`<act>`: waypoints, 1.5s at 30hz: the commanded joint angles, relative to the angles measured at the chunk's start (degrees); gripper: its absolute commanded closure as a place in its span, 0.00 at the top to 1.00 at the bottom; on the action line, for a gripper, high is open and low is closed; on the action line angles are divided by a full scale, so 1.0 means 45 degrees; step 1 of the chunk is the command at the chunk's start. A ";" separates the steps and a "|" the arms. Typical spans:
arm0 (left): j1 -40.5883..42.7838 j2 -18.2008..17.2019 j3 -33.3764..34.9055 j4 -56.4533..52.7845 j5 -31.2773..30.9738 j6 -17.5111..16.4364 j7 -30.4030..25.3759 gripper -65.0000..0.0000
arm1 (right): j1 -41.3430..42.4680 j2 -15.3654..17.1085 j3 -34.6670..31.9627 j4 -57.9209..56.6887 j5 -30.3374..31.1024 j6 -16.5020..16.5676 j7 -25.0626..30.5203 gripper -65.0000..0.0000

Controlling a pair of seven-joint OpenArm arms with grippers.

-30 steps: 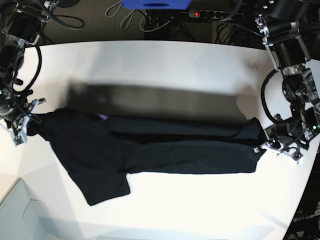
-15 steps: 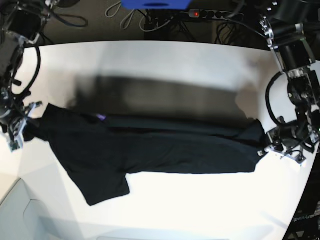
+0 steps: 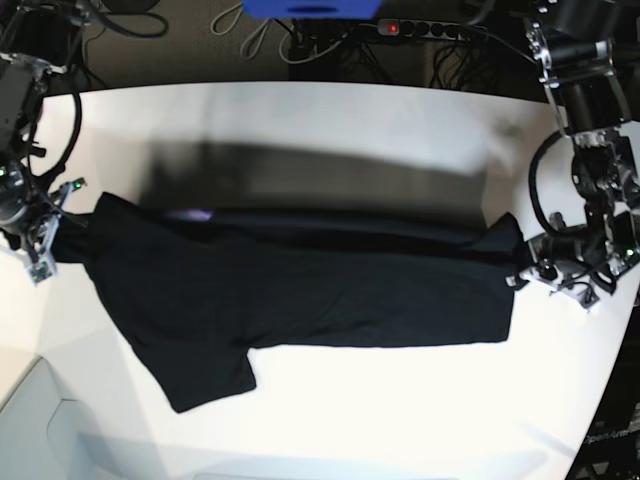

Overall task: Layout the t-shirt on the table in an organized manner, then fold the t-shirt properly
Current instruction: 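Grasp the folded edge again with both grippers and pull it taut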

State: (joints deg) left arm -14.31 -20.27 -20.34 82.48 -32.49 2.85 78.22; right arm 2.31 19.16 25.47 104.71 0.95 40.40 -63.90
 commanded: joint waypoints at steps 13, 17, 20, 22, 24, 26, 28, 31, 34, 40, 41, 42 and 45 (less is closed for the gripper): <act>0.0727 -0.0213 -0.0042 0.0319 -0.0038 0.0099 -0.0160 0.00 | -0.0659 0.0050 -0.1119 -0.0401 -0.2155 -0.0089 -0.0169 0.00; 0.1098 -0.0193 -0.0042 0.1003 -0.0038 0.0099 -0.0180 0.00 | -0.0698 0.0031 -0.1080 0.0771 -0.2175 -0.0089 -0.0247 0.00; 0.1098 -0.0135 -0.0179 0.1471 -0.0038 0.0099 -0.0473 0.00 | 0.0474 -0.0516 -0.0591 0.0713 -0.2233 -0.0089 -0.0560 0.00; 0.1098 -0.0135 -0.0042 0.1589 -0.0038 0.0099 -0.0180 0.00 | 0.0689 -0.0497 -0.0611 0.0341 -0.2761 -0.0089 -0.1107 0.00; 0.1098 -0.0193 0.0173 0.1589 -0.0038 0.0099 0.0387 0.00 | 0.0435 -0.0086 -0.1685 0.0087 -0.3347 -0.0089 -0.1263 0.00; 0.1235 -0.0233 0.0563 0.1608 -0.0018 0.0099 0.0397 0.00 | -0.0151 0.0304 -0.2330 0.0048 -0.3718 -0.0089 -0.1243 0.00; 0.1372 -0.0252 0.0622 0.1608 0.0099 0.0099 0.0387 0.00 | -0.0346 0.0070 -0.2330 0.0126 -0.3777 -0.0089 -0.1224 0.00; 0.1470 -0.0252 0.0622 0.1960 0.0021 0.0099 0.0397 0.00 | -0.0483 0.0031 -0.2330 0.0263 -0.3816 -0.0089 -0.1224 0.00; 0.1567 -0.0252 0.0622 0.2077 -0.0018 0.0099 0.0397 0.00 | -0.0620 0.0031 -0.2330 0.0341 -0.3816 -0.0089 -0.1224 0.00; 0.1587 -0.0291 0.0583 0.2077 -0.0038 0.0099 0.0397 0.00 | -0.0620 0.0050 -0.2311 0.0478 -0.3816 -0.0089 -0.1243 0.00; 0.1587 -0.0447 0.0603 0.2077 -0.0038 0.0099 0.0397 0.00 | -0.0561 0.0050 -0.2291 0.0478 -0.3835 -0.0089 -0.1283 0.00; 0.1587 -0.0545 0.0603 0.2077 -0.0038 0.0099 0.0397 0.00 | -0.0542 -0.0008 -0.2017 0.0478 -0.3835 -0.0089 -0.1302 0.00; 0.1606 -0.0623 0.0563 0.2077 -0.0038 0.0099 0.0397 0.00 | -0.0307 -0.0360 -0.0845 0.0478 -0.3835 -0.0089 -0.1263 0.00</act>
State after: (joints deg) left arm -6.20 -22.13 -17.47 90.83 -32.84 2.85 80.58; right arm -0.25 16.69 21.23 105.78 -14.35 40.32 -69.12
